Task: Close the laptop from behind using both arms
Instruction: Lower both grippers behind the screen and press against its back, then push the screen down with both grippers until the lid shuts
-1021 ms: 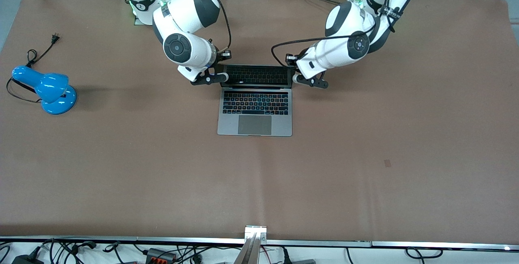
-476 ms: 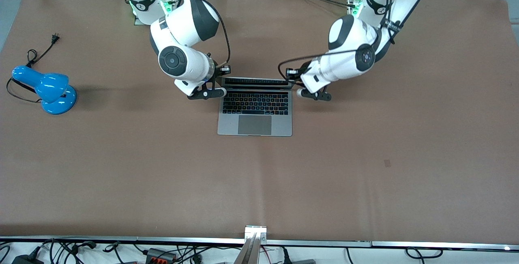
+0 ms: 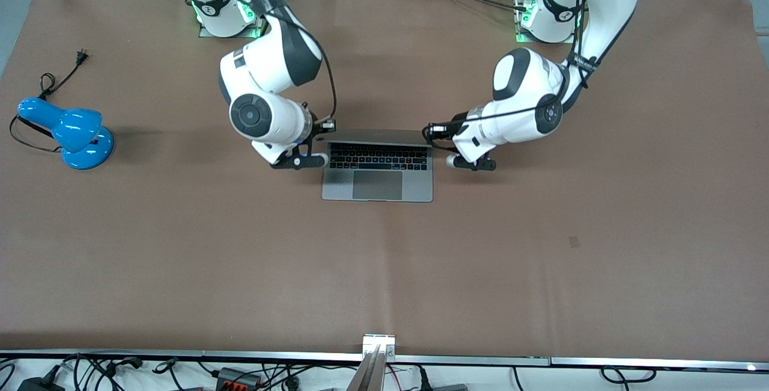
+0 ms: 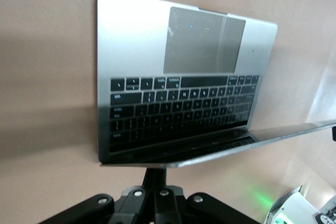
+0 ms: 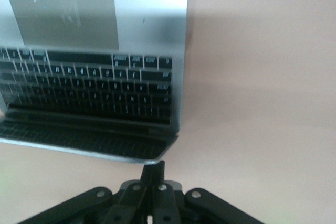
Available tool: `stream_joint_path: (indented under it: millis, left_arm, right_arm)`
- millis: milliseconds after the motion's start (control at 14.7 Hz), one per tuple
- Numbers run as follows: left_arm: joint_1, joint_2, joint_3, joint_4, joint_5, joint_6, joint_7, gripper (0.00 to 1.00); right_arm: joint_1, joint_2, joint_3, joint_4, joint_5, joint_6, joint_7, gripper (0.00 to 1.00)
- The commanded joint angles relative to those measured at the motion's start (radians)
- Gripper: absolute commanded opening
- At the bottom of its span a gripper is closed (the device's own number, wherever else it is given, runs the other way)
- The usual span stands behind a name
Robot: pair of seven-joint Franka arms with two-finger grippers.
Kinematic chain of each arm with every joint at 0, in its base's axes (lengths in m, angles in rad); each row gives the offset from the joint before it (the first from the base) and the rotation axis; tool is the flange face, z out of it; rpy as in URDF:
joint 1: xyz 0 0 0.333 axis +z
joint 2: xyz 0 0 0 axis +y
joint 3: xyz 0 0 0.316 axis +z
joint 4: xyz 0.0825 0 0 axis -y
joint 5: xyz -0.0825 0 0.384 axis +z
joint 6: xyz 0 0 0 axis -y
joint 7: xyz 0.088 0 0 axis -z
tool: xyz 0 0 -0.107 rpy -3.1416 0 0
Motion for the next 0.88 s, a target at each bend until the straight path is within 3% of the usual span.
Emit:
stream_joint_path:
  millis: [0,272,817]
  left_arm:
    - [-0.01,0.072,0.015,0.053,0.027,0.006,0.0,0.0]
    - [-0.017,0.131,0.024,0.091,0.083,0.009,-0.012,0.0]
    - [-0.097,0.224,0.067,0.089,0.129,0.164,-0.015,0.0]
  right_arm:
    - [-0.005,0.081,-0.006,0.09,-0.009,-0.011,0.009,0.0]
    - [0.002,0.17,-0.006,0.143,-0.008,0.044,0.036,0.0]
    - [0.01,0.306,-0.003,0.193,-0.005,0.19,0.065,0.0]
